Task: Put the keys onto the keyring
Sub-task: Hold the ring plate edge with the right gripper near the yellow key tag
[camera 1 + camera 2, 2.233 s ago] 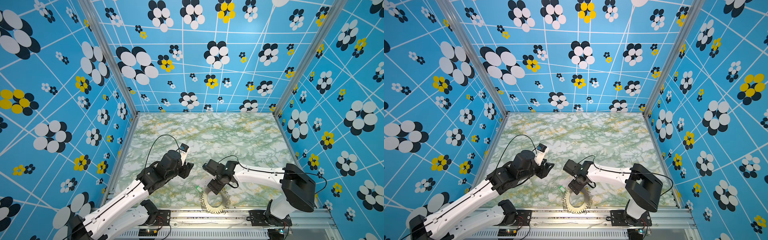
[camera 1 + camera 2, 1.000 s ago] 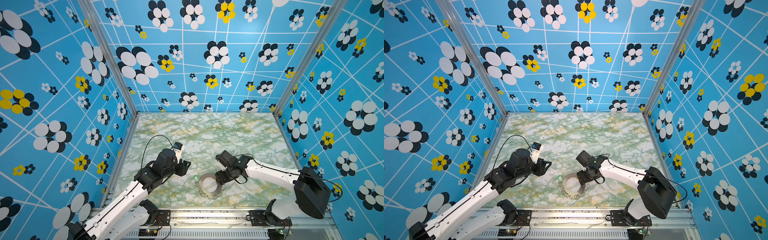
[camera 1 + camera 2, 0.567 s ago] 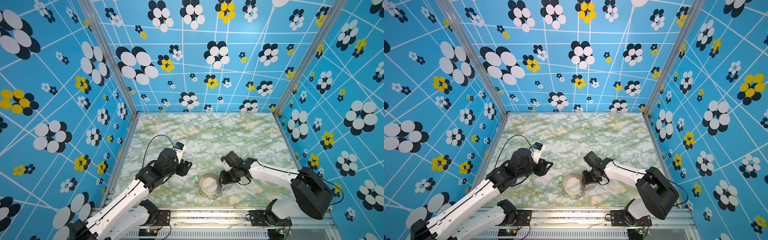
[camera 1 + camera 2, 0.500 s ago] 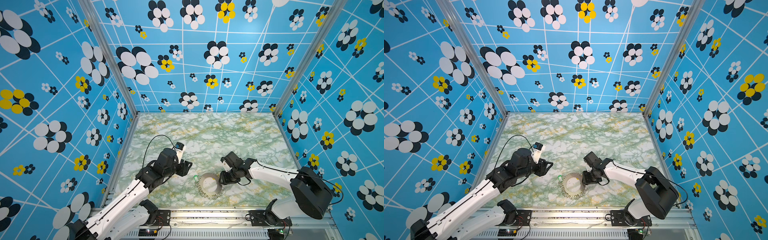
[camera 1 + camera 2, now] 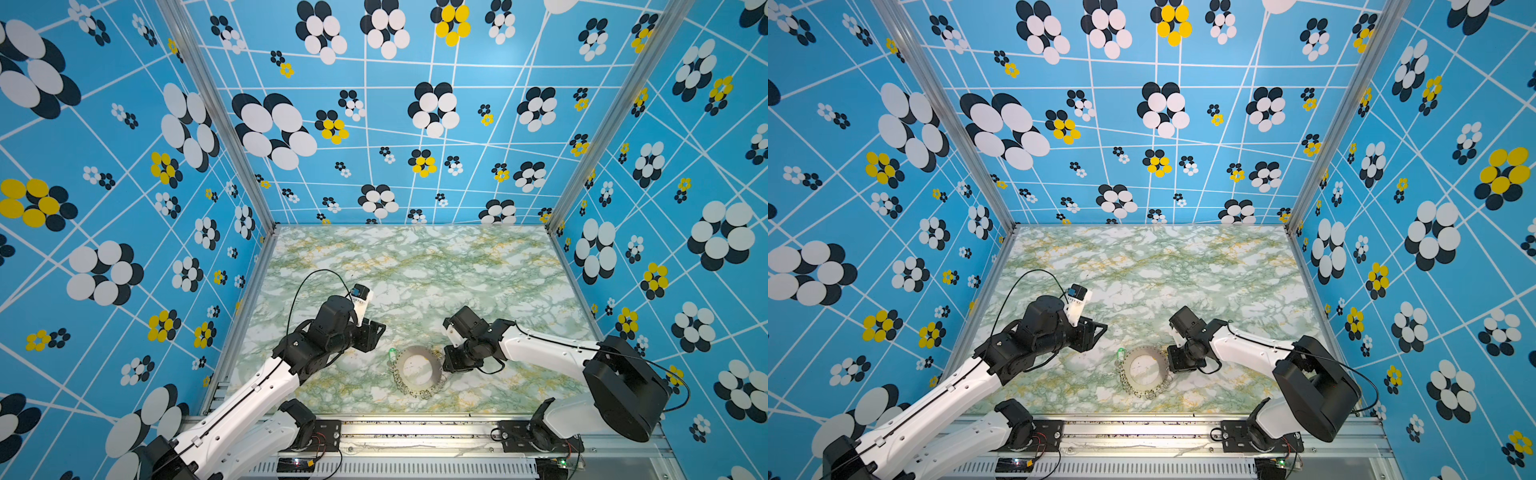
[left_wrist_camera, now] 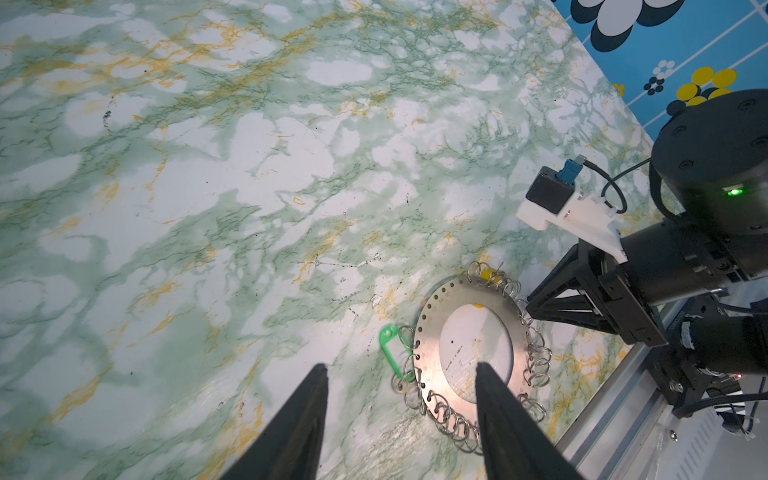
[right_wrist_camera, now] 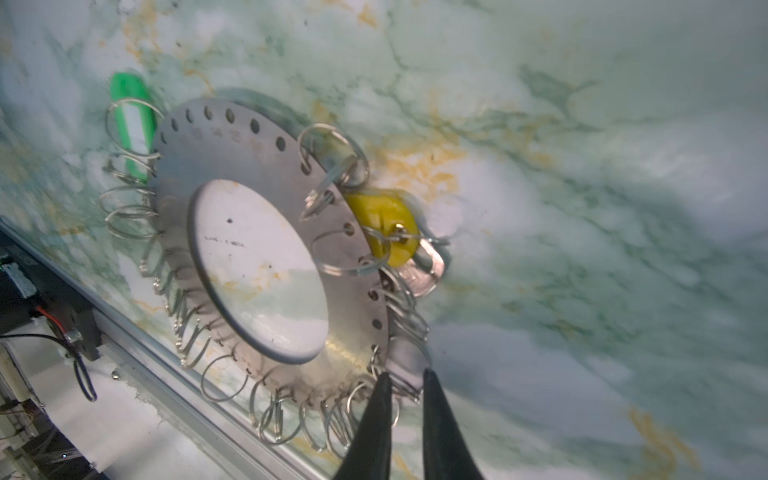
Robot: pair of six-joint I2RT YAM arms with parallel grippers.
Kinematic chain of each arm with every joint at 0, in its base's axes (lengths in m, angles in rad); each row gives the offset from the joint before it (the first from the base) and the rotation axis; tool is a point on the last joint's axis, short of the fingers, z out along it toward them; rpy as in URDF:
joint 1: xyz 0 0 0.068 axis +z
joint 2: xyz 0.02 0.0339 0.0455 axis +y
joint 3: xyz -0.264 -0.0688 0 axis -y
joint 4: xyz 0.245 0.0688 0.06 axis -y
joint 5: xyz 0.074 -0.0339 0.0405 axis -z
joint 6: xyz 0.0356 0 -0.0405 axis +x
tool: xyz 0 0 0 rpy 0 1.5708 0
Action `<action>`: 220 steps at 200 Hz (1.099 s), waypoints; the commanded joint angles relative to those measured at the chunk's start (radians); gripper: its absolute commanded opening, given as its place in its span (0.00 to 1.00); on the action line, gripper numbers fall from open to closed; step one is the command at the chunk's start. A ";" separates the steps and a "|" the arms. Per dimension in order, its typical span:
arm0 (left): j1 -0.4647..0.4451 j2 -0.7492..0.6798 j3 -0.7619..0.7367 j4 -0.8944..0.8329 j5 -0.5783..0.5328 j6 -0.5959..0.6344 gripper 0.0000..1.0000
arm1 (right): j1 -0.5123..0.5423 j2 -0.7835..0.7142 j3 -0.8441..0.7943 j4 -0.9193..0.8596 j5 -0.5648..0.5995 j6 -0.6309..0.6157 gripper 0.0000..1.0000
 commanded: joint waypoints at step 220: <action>-0.006 -0.026 0.019 0.002 0.001 0.000 0.58 | 0.000 0.047 -0.017 0.120 -0.034 -0.005 0.24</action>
